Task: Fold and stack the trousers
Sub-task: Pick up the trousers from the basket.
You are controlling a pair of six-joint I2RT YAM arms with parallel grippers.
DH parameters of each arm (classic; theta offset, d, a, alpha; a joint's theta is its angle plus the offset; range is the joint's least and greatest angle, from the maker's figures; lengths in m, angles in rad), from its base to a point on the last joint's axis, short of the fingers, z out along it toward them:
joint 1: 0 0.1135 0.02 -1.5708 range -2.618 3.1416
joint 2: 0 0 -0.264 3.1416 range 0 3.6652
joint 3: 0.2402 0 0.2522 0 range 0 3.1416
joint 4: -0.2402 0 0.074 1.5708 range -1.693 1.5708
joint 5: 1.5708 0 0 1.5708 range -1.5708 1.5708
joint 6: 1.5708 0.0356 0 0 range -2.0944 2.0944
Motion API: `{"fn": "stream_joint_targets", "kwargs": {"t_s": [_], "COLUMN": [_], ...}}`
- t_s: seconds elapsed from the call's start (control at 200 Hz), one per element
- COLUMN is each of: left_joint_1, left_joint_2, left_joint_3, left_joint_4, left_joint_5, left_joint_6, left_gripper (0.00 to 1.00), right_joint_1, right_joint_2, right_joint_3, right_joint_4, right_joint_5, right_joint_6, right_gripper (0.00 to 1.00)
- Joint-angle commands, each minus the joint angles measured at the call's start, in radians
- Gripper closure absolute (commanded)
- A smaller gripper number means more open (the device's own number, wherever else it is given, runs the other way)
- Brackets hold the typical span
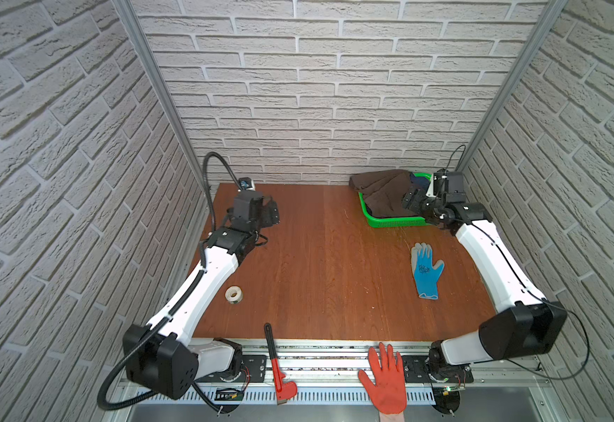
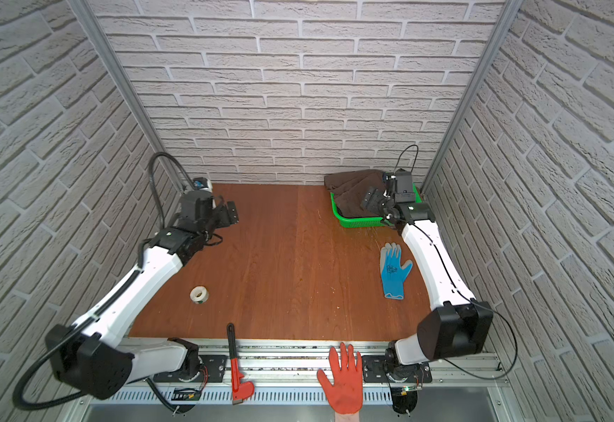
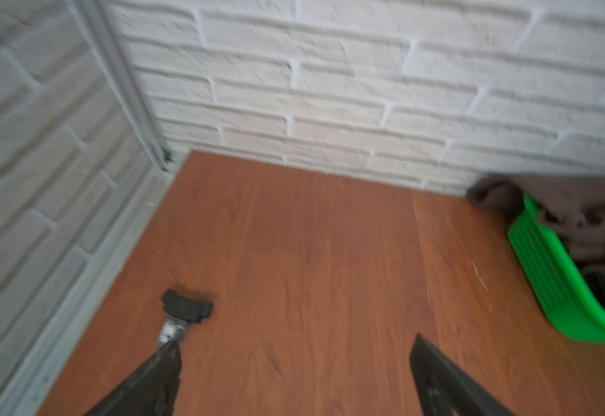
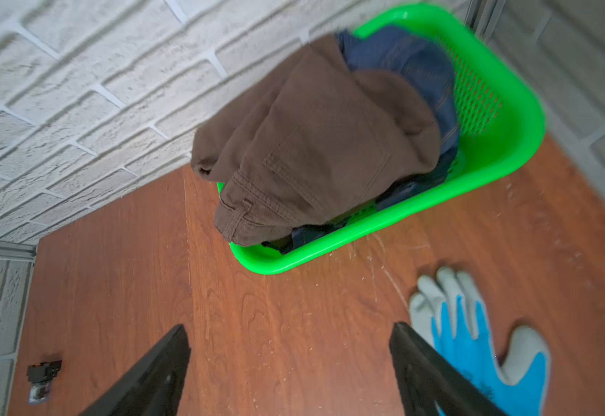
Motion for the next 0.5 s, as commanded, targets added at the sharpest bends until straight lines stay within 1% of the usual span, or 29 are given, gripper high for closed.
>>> {"fn": "stream_joint_targets", "kwargs": {"t_s": [0.0, 0.065, 0.16, 0.26, 0.4, 0.415, 0.495], "left_joint_1": [-0.05, -0.068, -0.072, -0.072, -0.072, -0.071, -0.07], "left_joint_2": [0.093, 0.137, 0.185, 0.207, 0.231, 0.234, 0.247], "left_joint_3": [0.012, 0.013, 0.013, 0.004, 0.003, 0.004, 0.004], "left_joint_4": [-0.093, -0.082, -0.073, -0.055, -0.049, -0.048, -0.043], "left_joint_5": [0.071, 0.08, 0.097, 0.102, 0.102, 0.103, 0.114], "left_joint_6": [-0.043, -0.051, -0.063, -0.065, -0.056, -0.055, -0.05], "left_gripper": [0.02, 0.02, 0.02, 0.02, 0.02, 0.02, 0.02], "right_joint_1": [0.029, 0.045, 0.072, 0.089, 0.098, 0.1, 0.106], "right_joint_2": [0.091, 0.159, 0.261, 0.344, 0.447, 0.481, 0.553], "right_joint_3": [0.067, 0.123, 0.222, 0.299, 0.397, 0.41, 0.488], "right_joint_4": [-0.099, -0.113, -0.15, -0.16, -0.163, -0.165, -0.178], "right_joint_5": [-0.028, -0.019, 0.02, 0.052, 0.066, 0.07, 0.08], "right_joint_6": [0.093, 0.104, 0.113, 0.149, 0.196, 0.2, 0.216], "right_gripper": [0.12, 0.12, 0.1, 0.0, 0.0, 0.0, 0.0]}}
